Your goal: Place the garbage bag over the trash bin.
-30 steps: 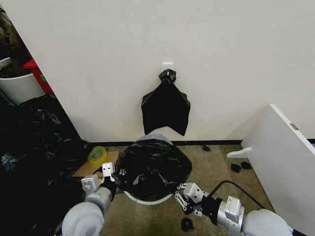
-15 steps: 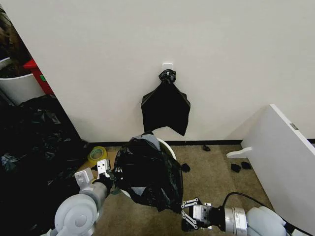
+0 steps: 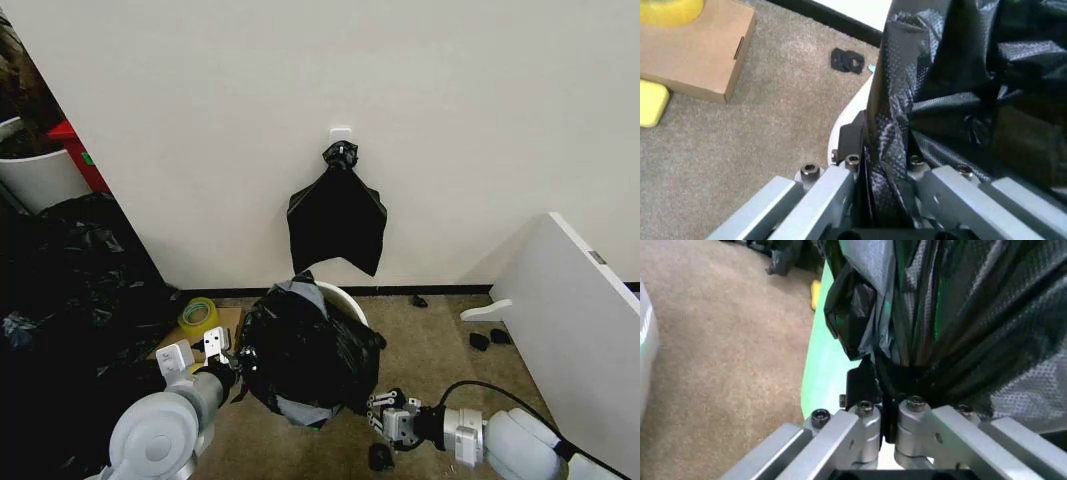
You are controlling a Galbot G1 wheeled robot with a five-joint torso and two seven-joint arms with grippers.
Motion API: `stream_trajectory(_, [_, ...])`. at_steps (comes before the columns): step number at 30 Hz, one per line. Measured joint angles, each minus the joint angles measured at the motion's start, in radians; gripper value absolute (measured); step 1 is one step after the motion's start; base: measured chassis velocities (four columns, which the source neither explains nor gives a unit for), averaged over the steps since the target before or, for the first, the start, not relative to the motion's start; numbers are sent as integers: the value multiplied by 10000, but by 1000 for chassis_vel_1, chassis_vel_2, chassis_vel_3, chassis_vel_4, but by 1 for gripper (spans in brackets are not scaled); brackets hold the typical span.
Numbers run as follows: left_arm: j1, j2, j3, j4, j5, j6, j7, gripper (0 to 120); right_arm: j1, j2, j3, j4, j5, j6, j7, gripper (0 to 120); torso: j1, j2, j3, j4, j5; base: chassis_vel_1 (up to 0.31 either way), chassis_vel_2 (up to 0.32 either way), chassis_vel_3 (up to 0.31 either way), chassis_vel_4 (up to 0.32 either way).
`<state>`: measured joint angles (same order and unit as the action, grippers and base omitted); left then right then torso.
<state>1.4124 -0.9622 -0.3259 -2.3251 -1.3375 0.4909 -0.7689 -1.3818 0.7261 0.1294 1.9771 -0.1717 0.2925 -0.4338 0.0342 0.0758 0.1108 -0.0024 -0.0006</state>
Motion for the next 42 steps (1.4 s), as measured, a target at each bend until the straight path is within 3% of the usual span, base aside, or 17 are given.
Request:
stream_trajectory(2, [-10, -14, 1, 39, 4, -24, -1, 0, -45, -8, 16, 6, 8, 19, 7, 0, 0, 0, 0, 0, 0, 0, 0, 0, 0])
stream_trajectory(5, [-190, -47, 16, 372, 73, -308, -25, 0, -446, -209, 305, 319, 629, 431, -760, 16, 0, 0, 0, -2, -3, 0, 0, 0, 0])
stream_trajectory(8, [-259, -60, 16, 467, 95, -392, -39, 0, -551, -253, 401, 408, 824, 570, -1119, 22, 0, 0, 0, -1, 0, 0, 0, 0, 0])
stream_trajectory(11, [-493, -99, 20, 779, 126, -632, -159, 0, -856, -357, 700, 585, 1373, 1109, -2178, 39, 0, 0, 0, -1, 0, 0, 0, 0, 0])
stream_trajectory(13, [-510, -100, 21, 802, 130, -656, -164, 0, -877, -358, 715, 587, 1404, 1150, -2212, 41, 0, 0, 0, -1, 1, 0, 0, 0, 0])
stream_trajectory(17, [-565, -80, 30, 916, 273, -824, -173, 0, -1057, -365, 888, 748, 2008, 1319, -2187, 62, 0, 0, 0, -2, 0, 0, 0, 0, 0])
stream_trajectory(19, [-574, -57, 31, 943, 316, -848, -173, 0, -1106, -390, 935, 860, 2277, 1310, -2127, 65, 0, 0, 0, -1, 0, 0, 0, 0, 0])
stream_trajectory(21, [-582, 9, 64, 988, 575, -903, -111, 0, -1228, -484, 1043, 1303, 3149, 1008, -1930, 77, 0, 0, 0, -1, -2, 0, 0, 0, 0])
stream_trajectory(27, [-585, 36, 153, 990, 823, -990, 8, 0, -1249, -540, 1182, 1836, 4507, 387, -1753, 91, 0, 0, 0, 0, -2, 0, 0, 0, 0])
stream_trajectory(29, [-513, 40, 232, 957, 1458, -1015, 270, 0, -1185, -532, 1285, 2248, 5028, -196, -1026, 98, 0, 0, 0, -2, -1, 0, 0, 0, 0])
stream_trajectory(31, [-309, 77, 312, 790, 2246, -1049, 677, 0, -1105, -496, 1084, 2725, 5089, -915, 575, 100, 0, 0, 0, 0, 0, 0, 0, 0, 0])
stream_trajectory(32, [-309, 77, 312, 790, 2246, -1049, 677, 0, -1105, -496, 1084, 2725, 5089, -915, 575, 100, 0, 0, 0, 0, 0, 0, 0, 0, 0])
stream_trajectory(33, [-148, 97, 411, 633, 2745, -1066, 975, 0, -889, -408, 828, 3108, 5275, -1640, 1995, 100, 0, 0, -1, -1, -1, 0, 0, 0, 0])
stream_trajectory(34, [-51, 98, 479, 533, 3038, -1070, 1157, 0, -684, -342, 719, 3218, 5292, -2004, 2571, 100, 0, 0, -2, -1, -3, 0, 0, 0, 0])
stream_trajectory(38, [124, 91, 755, 394, 4063, -1123, 1733, 0, 27, -126, 330, 3377, 5424, -2949, 3590, 100, 0, 0, -1, -2, 0, 0, 0, 0, 0])
stream_trajectory(42, [180, 93, 872, 266, 4333, -1109, 1938, 0, 735, 72, -219, 3518, 5788, -3950, 4285, 100, 0, 0, -1, 0, -2, 0, 0, 0, 0])
